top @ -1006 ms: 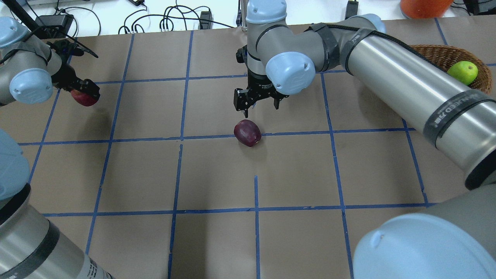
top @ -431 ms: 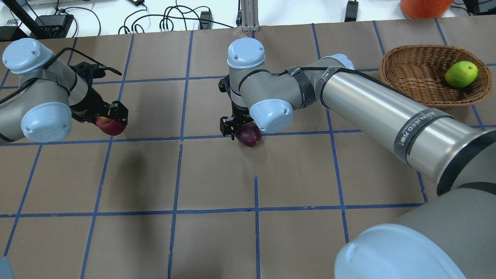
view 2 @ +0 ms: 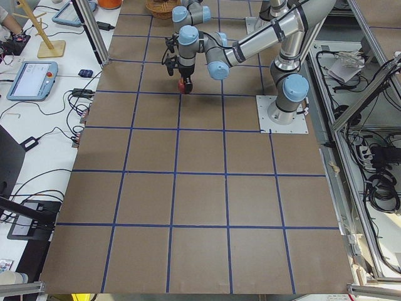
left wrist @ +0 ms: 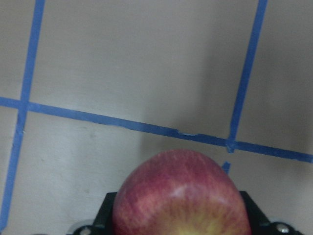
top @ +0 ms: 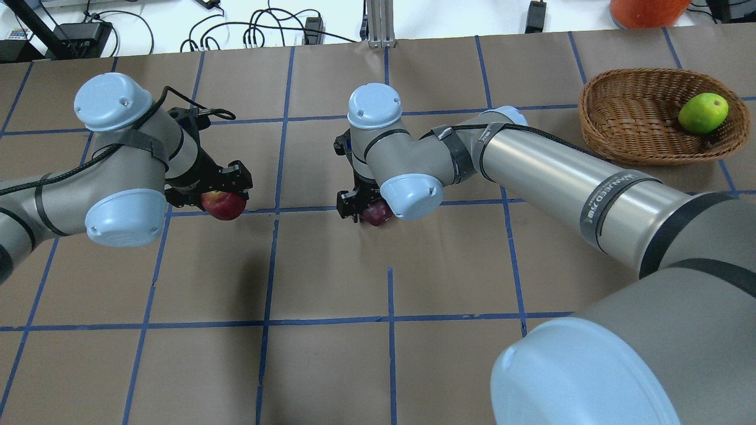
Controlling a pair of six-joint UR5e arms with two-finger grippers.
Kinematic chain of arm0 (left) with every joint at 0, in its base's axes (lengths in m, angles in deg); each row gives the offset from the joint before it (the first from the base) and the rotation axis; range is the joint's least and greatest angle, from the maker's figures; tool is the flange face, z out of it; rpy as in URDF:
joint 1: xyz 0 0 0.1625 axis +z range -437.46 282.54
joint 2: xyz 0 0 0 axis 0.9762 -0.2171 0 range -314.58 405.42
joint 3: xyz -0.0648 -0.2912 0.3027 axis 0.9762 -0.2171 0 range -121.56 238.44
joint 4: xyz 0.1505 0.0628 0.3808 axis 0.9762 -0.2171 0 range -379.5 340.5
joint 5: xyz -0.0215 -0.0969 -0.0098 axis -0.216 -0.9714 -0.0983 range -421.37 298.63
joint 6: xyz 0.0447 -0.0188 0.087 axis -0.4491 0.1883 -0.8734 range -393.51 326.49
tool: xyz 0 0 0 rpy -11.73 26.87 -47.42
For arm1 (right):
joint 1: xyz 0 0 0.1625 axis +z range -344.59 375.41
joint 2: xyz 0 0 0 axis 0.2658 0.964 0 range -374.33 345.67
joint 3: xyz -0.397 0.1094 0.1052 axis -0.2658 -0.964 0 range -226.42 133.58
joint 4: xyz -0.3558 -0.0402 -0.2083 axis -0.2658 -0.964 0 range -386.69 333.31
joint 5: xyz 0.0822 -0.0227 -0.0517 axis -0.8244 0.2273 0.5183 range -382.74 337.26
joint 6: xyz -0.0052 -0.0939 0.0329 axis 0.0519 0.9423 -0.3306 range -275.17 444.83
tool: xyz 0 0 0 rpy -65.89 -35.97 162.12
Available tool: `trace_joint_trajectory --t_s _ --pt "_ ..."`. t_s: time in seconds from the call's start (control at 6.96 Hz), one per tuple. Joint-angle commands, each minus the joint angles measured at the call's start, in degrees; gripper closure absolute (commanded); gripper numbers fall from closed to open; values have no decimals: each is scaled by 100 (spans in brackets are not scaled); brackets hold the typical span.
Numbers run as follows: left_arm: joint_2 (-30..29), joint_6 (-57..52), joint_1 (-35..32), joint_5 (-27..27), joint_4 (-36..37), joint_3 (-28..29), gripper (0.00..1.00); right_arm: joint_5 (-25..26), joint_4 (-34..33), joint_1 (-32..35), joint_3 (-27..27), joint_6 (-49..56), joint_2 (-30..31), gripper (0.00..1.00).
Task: Put all apples into basket
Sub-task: 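Put dark apple in basket with right while left sets red apple down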
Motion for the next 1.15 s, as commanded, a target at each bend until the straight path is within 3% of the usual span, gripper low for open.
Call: trace_joint_trajectory --t_s 0.0,0.29,0.43,0.86,1.01 --pt "-89 1043 -387 -41 72 16 58 44 -227 -33 -49 11 -8 100" --pt "-194 2009 -957 -24 116 139 58 113 -174 -592 -41 20 499 100" --pt "-282 2614 -1264 -50 194 191 58 131 226 -1431 -85 20 790 100" --pt "-1412 5135 -2573 -68 887 936 58 219 336 -3535 -312 868 1012 100" --pt "-1756 5465 -2751 -59 977 1244 58 724 327 -3966 -548 1378 943 100"
